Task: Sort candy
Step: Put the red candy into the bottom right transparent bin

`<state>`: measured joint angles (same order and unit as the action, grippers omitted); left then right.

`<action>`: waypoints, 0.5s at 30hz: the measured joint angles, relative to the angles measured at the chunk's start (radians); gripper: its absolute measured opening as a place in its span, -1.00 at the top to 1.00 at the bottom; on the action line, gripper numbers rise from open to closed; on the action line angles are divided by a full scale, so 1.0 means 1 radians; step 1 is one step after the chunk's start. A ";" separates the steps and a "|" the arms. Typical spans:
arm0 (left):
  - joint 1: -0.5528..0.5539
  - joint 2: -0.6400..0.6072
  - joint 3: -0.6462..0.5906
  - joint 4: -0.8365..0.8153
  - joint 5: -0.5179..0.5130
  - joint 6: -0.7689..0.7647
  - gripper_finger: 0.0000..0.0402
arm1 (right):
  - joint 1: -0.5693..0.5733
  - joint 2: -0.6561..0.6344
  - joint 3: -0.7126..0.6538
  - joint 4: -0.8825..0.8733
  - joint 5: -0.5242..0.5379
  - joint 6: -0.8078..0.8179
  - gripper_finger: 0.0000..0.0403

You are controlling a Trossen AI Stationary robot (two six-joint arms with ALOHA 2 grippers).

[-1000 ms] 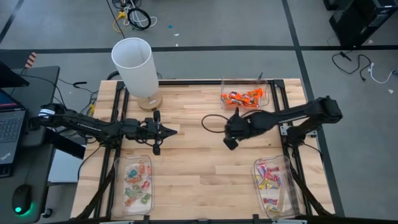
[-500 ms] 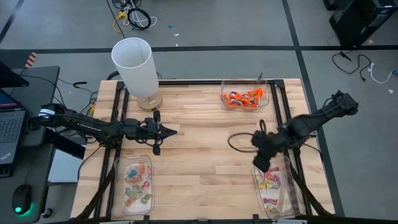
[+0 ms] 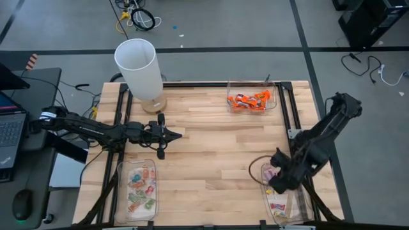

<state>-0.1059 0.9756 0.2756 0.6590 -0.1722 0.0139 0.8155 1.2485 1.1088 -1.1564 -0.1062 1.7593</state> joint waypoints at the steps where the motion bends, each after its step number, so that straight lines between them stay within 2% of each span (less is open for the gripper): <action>1: 0.000 0.000 0.000 0.000 0.000 0.000 0.98 | 0.016 0.017 0.000 0.016 0.000 0.022 1.00; 8: 0.000 0.000 0.000 0.000 0.000 0.001 0.98 | 0.087 0.148 0.000 0.157 -0.001 0.100 1.00; 15: 0.000 0.000 0.000 0.000 0.000 0.001 0.98 | 0.100 0.251 -0.001 0.268 -0.010 0.107 0.97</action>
<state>-0.1059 0.9753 0.2756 0.6590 -0.1722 0.0151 0.9154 1.4993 1.1080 -0.8884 -0.1163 1.8663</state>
